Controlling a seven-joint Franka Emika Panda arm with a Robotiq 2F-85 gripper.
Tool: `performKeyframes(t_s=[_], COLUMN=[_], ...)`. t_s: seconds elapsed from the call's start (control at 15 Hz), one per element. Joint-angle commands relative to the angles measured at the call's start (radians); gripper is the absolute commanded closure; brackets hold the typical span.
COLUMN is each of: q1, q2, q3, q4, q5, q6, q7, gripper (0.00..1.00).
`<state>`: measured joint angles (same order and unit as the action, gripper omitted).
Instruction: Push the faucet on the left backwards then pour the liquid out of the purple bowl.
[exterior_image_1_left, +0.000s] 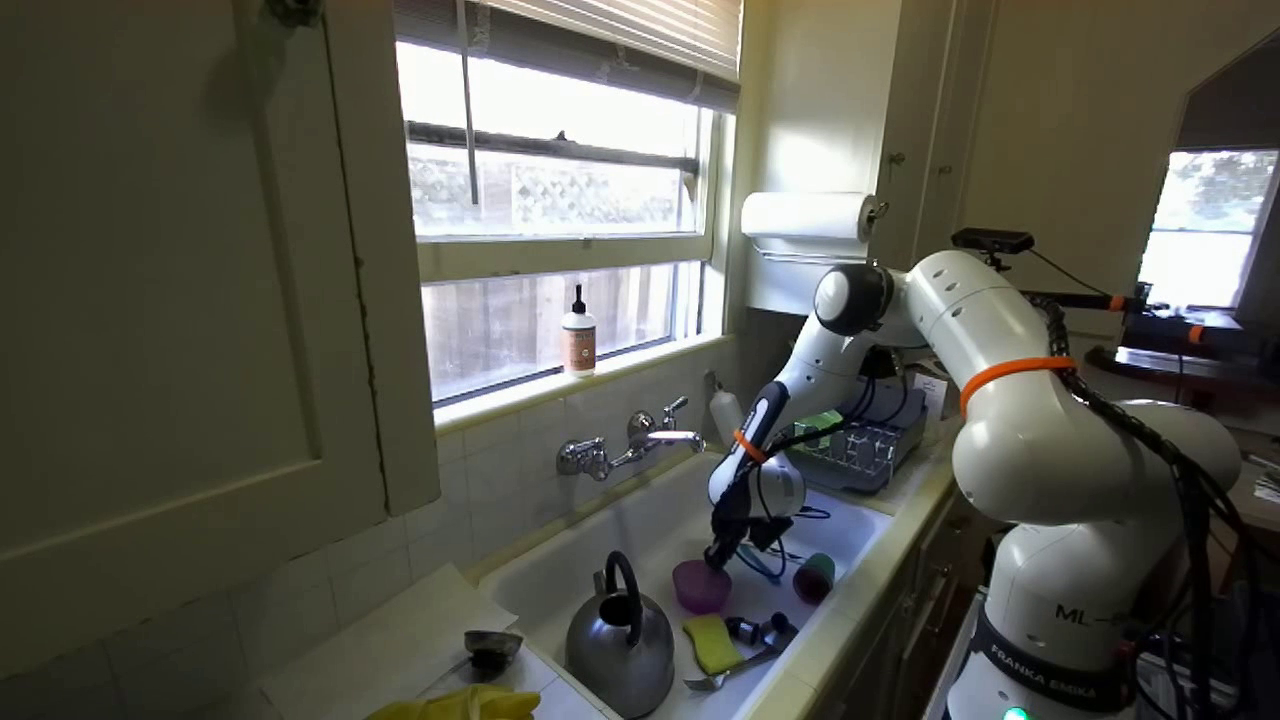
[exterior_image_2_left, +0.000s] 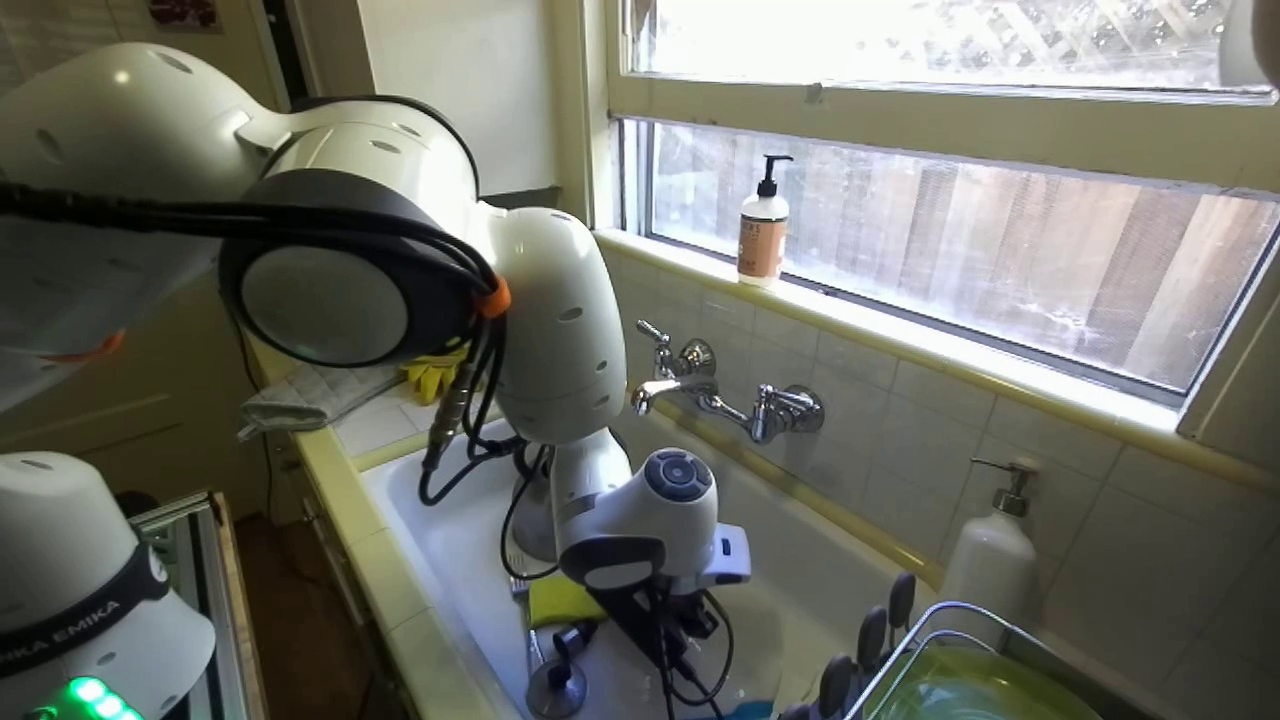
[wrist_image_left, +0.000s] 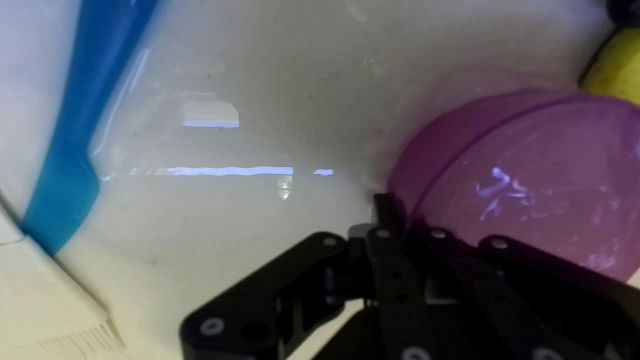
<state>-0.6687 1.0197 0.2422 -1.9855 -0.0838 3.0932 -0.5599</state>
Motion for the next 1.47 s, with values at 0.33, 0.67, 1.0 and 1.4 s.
performKeyframes(t_s=[0.33, 0.67, 1.0, 1.4], q1=[-0.036, -0.016, 0.003, 0.169], q2=[-0.031, -0.076, -0.139, -0.231], q3=[0.018, -0.016, -0.059, -0.23], q4=[-0.001, -0.028, -0.044, -0.063], q5=[-0.052, -0.077, -0.116, -0.138], q6=[-0.041, -0.04, -0.135, -0.204], q7=[0.031, 0.029, 0.004, 0.042], gripper=[0.99, 0.99, 0.99, 0.99])
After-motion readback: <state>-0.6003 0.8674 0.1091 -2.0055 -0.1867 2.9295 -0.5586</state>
